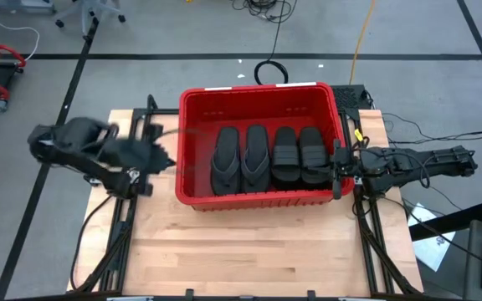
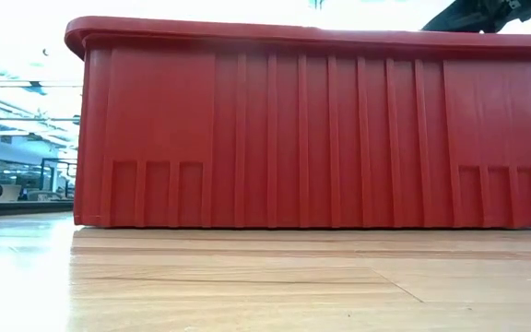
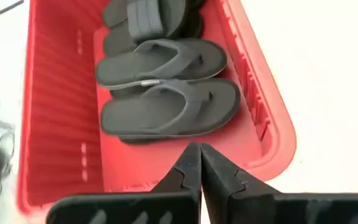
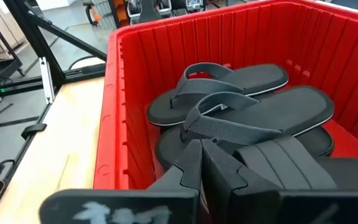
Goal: Pick and place slides into bin
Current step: Return to Home Position
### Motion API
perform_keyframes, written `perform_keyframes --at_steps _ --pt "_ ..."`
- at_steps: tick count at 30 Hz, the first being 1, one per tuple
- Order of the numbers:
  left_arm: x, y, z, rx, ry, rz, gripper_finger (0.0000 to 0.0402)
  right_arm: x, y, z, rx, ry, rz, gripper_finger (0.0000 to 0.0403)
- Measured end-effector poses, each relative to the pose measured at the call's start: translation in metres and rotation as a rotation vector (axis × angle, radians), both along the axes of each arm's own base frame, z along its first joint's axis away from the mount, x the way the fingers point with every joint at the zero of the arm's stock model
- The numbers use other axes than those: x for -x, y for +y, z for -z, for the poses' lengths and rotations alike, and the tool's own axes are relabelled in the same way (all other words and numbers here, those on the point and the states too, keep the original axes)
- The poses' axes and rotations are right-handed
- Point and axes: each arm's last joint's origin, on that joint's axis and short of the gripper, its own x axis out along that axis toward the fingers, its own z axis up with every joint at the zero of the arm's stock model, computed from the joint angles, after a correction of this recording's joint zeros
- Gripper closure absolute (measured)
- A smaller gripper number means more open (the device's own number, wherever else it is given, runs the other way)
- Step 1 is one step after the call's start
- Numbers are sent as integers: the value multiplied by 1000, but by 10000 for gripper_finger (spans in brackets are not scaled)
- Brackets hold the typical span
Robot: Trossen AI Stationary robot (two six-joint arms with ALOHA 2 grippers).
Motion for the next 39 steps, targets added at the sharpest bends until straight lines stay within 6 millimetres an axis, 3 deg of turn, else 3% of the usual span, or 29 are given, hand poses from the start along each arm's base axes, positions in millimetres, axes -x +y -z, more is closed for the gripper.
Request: perform_keyframes --at_steps 4,9,14,18,23,33,39 --pt "11 -21 34 11 -67 -121 400 0 0 1 24 8 -8 403" --pt "18 -26 92 94 -399 -136 400 0 0 0 67 9 -20 403" --pt "25 -1 123 91 -690 -54 401 -1 -3 -1 96 0 -9 403" --pt "38 30 144 164 -732 -117 400 -1 -7 -2 99 -7 -12 403" --pt "52 42 144 359 -835 -100 401 5 -10 -6 18 -57 -47 403" --pt "89 35 131 433 -899 -139 401 44 -9 -21 -147 -257 -75 403" --pt "95 32 148 431 -719 -228 402 51 -11 -10 -134 -173 -8 403"
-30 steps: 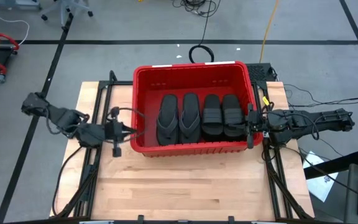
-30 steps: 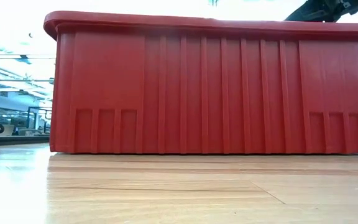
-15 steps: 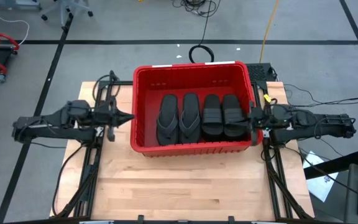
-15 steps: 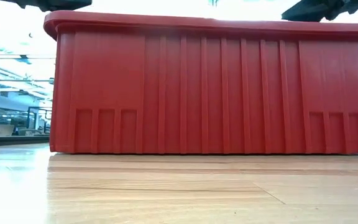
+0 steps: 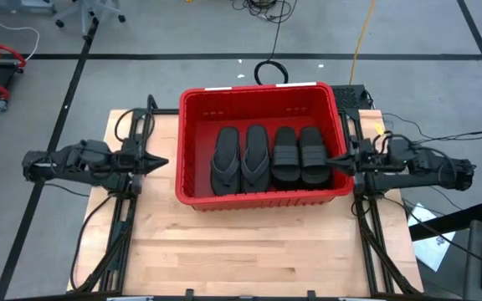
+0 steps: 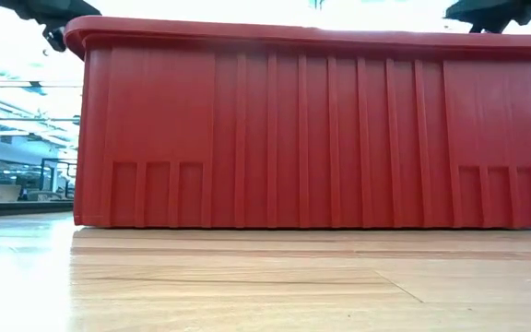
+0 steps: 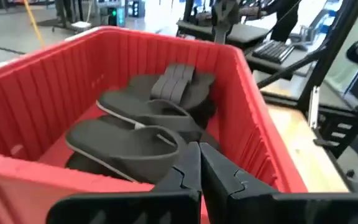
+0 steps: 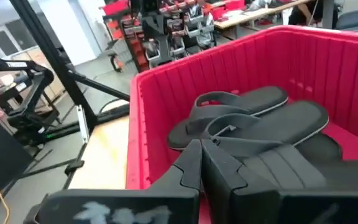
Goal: Pick and place slides into bin
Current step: Return to Home Position
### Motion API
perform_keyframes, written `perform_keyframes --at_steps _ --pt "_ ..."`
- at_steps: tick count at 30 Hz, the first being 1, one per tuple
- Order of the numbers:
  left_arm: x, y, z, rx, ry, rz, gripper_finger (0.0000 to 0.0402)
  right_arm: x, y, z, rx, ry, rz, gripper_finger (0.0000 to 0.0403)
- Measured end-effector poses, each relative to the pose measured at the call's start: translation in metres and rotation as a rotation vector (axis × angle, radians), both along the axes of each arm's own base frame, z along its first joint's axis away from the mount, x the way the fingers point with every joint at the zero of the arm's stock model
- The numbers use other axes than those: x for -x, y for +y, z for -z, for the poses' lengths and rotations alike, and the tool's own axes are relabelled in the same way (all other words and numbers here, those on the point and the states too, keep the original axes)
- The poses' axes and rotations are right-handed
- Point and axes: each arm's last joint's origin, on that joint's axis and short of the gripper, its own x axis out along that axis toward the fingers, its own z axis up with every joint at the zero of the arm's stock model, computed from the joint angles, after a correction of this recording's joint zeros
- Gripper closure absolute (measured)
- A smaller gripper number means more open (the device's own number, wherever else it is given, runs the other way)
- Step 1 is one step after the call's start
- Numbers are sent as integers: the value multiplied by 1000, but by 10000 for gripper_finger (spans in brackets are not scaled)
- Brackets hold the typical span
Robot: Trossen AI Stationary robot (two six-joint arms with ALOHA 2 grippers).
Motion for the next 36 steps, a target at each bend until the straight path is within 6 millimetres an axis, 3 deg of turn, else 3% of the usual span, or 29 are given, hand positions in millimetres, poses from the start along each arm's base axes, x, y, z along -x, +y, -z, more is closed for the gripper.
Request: perform_keyframes --at_steps 10,24,36 --pt "1 0 -4 -77 -36 -49 402 -12 0 10 45 -82 16 403" --pt "0 -5 -4 125 -45 79 401 -13 0 15 -54 -68 30 403" --pt "0 -5 -4 125 -43 82 390 -13 0 16 -49 -65 28 403"
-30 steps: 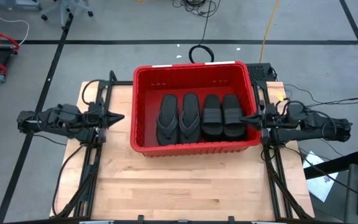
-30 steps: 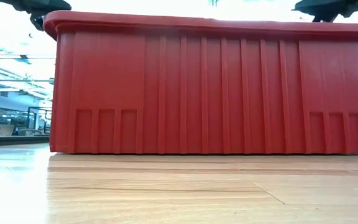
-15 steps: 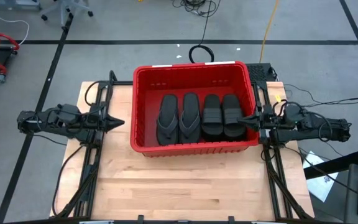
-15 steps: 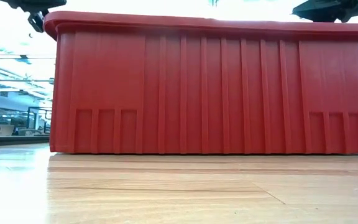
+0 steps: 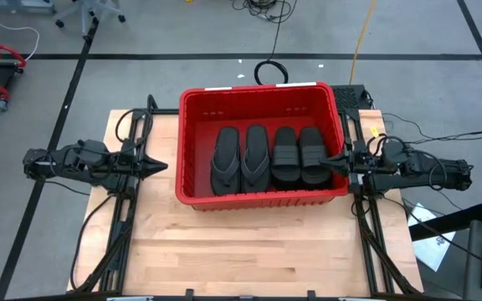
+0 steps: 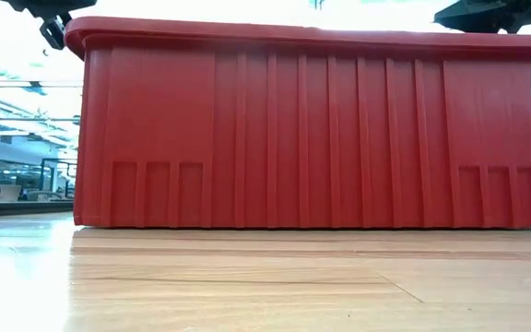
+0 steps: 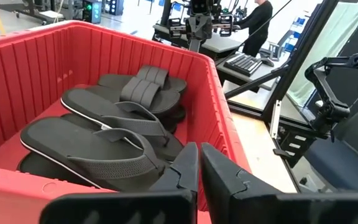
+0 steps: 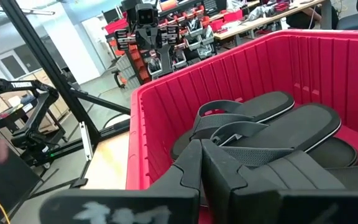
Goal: Pick and place slides into bin
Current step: Return to Home Position
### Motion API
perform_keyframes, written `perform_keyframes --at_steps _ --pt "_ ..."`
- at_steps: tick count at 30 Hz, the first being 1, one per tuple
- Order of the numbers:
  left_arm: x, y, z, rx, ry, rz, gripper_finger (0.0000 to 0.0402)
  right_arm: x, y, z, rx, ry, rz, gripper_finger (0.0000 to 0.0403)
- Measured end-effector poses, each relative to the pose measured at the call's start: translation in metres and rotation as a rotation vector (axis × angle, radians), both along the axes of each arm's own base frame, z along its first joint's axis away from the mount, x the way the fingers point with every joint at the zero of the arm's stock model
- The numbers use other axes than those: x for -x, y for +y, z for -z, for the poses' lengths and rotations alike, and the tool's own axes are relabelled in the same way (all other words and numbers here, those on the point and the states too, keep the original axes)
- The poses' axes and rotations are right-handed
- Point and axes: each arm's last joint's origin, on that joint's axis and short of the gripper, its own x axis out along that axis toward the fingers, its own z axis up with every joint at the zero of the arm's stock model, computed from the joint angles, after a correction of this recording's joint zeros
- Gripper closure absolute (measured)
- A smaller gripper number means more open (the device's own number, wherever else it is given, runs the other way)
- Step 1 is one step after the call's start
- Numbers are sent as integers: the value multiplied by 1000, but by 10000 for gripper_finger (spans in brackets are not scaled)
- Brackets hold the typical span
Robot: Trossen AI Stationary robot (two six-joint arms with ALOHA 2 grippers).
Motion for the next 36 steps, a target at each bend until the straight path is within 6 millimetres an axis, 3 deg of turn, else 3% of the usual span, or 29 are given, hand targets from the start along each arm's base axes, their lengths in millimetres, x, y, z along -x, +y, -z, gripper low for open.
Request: perform_keyframes --at_steps 7,16,27,36 --pt "0 0 0 -1 0 -3 382 0 0 0 1 0 0 403" --pt "0 0 0 -1 0 -4 400 0 0 0 1 0 0 403" --pt "0 0 0 -1 0 -6 374 0 0 0 1 0 0 403" --pt "0 0 0 -2 0 -6 394 0 0 0 1 0 -1 403"
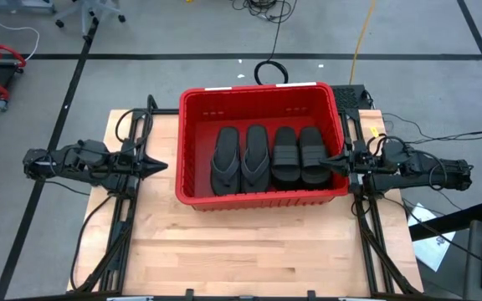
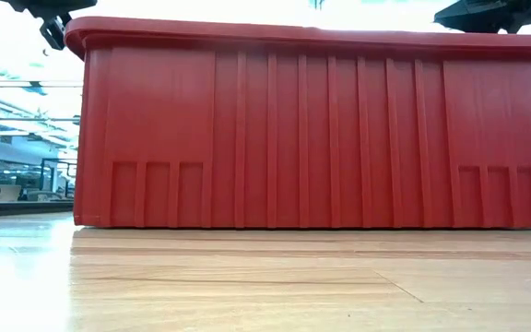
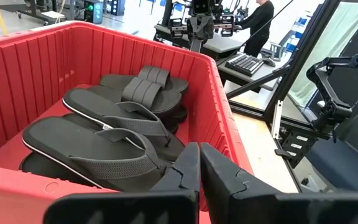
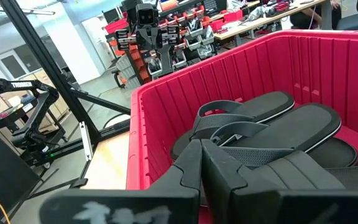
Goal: Pick and place slides into bin
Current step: Return to Home Position
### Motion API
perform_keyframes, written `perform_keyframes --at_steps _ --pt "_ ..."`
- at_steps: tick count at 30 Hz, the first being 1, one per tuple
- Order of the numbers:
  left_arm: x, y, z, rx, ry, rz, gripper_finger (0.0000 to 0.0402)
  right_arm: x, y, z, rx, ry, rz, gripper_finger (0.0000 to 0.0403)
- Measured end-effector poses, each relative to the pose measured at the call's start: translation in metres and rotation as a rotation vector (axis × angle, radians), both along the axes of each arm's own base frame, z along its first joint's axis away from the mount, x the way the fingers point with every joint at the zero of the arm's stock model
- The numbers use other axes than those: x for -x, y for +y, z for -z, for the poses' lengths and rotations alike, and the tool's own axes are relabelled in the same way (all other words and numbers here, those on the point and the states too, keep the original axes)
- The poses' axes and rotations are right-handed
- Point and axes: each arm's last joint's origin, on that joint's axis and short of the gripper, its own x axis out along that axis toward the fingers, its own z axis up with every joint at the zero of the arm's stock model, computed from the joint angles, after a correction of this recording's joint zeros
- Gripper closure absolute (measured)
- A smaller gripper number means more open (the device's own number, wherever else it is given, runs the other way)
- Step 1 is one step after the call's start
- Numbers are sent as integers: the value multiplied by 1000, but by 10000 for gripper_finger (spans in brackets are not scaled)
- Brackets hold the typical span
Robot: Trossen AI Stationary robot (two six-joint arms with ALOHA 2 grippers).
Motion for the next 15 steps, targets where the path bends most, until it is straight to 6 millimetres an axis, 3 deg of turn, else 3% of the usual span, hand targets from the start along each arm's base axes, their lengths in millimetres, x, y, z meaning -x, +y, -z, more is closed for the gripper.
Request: perform_keyframes --at_steps 15 --pt "0 0 0 0 0 0 374 0 0 0 0 0 0 403"
